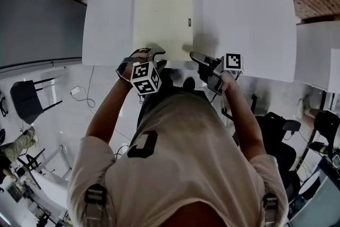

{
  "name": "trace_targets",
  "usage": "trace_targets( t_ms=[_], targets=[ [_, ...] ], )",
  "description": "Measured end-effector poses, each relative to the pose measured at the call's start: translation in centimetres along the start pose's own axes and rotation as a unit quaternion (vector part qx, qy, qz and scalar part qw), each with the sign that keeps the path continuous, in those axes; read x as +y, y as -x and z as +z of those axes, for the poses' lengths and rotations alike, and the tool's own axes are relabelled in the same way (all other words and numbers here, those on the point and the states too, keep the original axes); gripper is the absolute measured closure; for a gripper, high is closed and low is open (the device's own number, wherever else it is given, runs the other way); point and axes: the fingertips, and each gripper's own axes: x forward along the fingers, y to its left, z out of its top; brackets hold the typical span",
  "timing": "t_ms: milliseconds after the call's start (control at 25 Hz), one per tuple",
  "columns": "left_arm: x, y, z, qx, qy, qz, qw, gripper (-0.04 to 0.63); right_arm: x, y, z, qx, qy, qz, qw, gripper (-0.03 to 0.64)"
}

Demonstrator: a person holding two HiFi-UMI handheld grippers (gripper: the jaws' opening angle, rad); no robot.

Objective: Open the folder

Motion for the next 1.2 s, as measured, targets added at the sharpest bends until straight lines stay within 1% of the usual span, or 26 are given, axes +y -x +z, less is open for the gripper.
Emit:
trace_targets(
  t_ms=[120,240,360,480,640,680,760,800,840,920,1040,1120,1200],
  targets=[
    [-0.1,0.7,0.2,-0.022,0.031,-0.017,0.9991,0.508,-0.1,-0.1,-0.2,0.002,-0.004,-0.004,1.000,0.426],
    [-0.3,0.8,0.3,-0.022,0.032,-0.016,0.9991,0.517,-0.1,-0.1,-0.3,0.008,-0.003,-0.004,1.000,0.426],
    [-0.2,1.1,0.7,-0.040,0.049,-0.013,0.9979,0.532,0.0,-0.4,-0.4,0.014,-0.003,0.002,1.000,0.426],
    [-0.2,1.2,0.8,-0.047,0.055,-0.014,0.9973,0.540,0.3,-1.0,-0.4,0.024,-0.005,0.012,1.000,0.426],
    [-0.3,1.1,0.9,-0.048,0.057,-0.017,0.9971,0.540,0.1,-1.3,-0.2,0.023,0.009,-0.004,1.000,0.432],
    [-0.3,1.1,1.0,-0.049,0.057,-0.017,0.9970,0.540,0.0,-1.3,-0.2,0.022,0.016,-0.014,1.000,0.461],
    [-0.2,1.1,1.0,-0.049,0.058,-0.017,0.9970,0.540,-0.4,-1.4,-0.1,0.020,0.038,-0.043,0.998,0.548],
    [-0.2,1.1,1.0,-0.049,0.059,-0.016,0.9969,0.540,-0.5,-1.4,-0.1,0.019,0.052,-0.058,0.997,0.579],
    [-0.2,1.1,0.9,-0.049,0.059,-0.014,0.9970,0.538,-0.7,-1.4,-0.1,0.020,0.066,-0.073,0.995,0.593],
    [-0.3,1.0,0.8,-0.045,0.057,-0.008,0.9973,0.537,-0.9,-1.4,-0.3,0.024,0.100,-0.103,0.989,0.595],
    [-0.4,0.8,0.8,-0.041,0.061,0.005,0.9973,0.535,-0.6,-1.3,-0.3,0.031,0.165,-0.144,0.975,0.594],
    [-0.4,0.7,0.9,-0.041,0.067,0.013,0.9968,0.534,-0.3,-1.3,-0.2,0.032,0.198,-0.160,0.966,0.594],
    [-0.4,0.7,0.9,-0.044,0.074,0.019,0.9961,0.534,0.0,-1.2,-0.2,0.032,0.218,-0.166,0.961,0.594]
  ],
)
